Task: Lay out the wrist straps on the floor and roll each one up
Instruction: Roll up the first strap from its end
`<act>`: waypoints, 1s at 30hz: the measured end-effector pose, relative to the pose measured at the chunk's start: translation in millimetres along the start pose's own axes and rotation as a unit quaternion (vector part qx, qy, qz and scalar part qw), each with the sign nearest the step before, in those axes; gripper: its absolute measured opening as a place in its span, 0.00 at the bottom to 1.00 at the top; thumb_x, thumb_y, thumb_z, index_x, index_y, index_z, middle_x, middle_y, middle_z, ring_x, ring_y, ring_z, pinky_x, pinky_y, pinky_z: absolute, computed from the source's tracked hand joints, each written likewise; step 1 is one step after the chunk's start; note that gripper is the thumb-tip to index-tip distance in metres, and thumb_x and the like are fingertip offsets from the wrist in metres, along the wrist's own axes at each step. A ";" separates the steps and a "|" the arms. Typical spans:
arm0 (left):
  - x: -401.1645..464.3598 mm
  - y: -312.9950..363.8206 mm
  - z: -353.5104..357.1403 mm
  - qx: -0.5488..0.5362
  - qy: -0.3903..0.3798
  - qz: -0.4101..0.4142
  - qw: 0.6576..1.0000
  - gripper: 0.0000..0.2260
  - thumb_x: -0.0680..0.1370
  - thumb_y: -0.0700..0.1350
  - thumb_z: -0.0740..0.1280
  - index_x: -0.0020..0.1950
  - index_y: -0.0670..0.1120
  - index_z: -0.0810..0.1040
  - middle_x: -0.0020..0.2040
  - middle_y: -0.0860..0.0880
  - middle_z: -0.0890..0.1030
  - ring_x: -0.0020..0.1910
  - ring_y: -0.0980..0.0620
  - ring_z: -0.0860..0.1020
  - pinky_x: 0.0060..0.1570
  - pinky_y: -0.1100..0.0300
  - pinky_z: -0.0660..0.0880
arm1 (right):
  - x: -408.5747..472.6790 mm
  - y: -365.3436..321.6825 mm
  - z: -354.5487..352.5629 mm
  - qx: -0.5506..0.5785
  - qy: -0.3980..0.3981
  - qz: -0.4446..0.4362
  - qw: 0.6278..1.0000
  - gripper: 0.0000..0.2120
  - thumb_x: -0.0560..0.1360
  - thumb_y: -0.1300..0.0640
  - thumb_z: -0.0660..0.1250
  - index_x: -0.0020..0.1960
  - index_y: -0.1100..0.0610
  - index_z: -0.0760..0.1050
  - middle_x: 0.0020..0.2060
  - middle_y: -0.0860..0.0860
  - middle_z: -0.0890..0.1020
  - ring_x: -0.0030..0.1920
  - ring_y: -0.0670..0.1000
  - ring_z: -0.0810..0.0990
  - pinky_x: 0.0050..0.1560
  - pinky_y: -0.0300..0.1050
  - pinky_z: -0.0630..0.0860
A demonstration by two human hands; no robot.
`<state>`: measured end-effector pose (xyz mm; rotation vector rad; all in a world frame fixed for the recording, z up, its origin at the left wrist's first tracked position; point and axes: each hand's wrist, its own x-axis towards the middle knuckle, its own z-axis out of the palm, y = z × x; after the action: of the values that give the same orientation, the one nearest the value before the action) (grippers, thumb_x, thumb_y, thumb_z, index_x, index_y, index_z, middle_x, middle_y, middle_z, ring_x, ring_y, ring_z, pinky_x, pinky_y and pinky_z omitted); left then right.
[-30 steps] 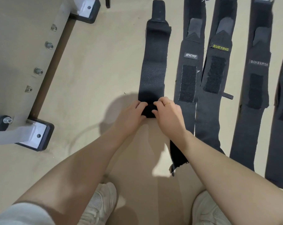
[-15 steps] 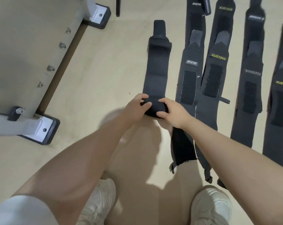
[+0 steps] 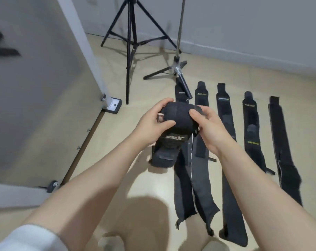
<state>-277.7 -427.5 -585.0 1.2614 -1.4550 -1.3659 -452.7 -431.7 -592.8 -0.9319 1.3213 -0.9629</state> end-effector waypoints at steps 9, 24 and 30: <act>-17.6 51.9 15.5 -0.117 0.088 0.079 0.986 0.25 0.76 0.30 0.63 0.67 0.54 0.67 0.65 0.47 0.74 0.57 0.61 0.77 0.54 0.70 0.73 | -33.4 -63.3 9.3 0.058 0.051 -0.080 0.994 0.13 0.76 0.56 0.67 0.57 0.60 0.74 0.43 0.50 0.84 0.39 0.43 0.84 0.37 0.35 0.77; -18.0 33.2 18.4 0.004 0.064 0.048 0.997 0.24 0.75 0.37 0.69 0.64 0.58 0.69 0.56 0.58 0.77 0.52 0.65 0.77 0.52 0.69 0.74 | -58.3 -27.8 4.2 -0.084 0.039 -0.096 0.991 0.33 0.73 0.58 0.71 0.73 0.46 0.60 0.50 0.34 0.77 0.51 0.33 0.78 0.54 0.35 0.76; -16.5 28.1 5.4 -0.037 0.044 0.004 0.998 0.17 0.77 0.38 0.66 0.62 0.53 0.71 0.45 0.66 0.80 0.47 0.68 0.77 0.48 0.72 0.73 | -46.4 -22.0 7.3 -0.125 0.061 -0.114 0.984 0.28 0.71 0.58 0.73 0.67 0.44 0.68 0.58 0.43 0.76 0.57 0.39 0.76 0.59 0.42 0.75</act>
<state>-283.6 -411.9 -556.5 1.2506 -1.3358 -1.3298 -446.8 -395.5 -556.2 -1.2530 1.4861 -1.0581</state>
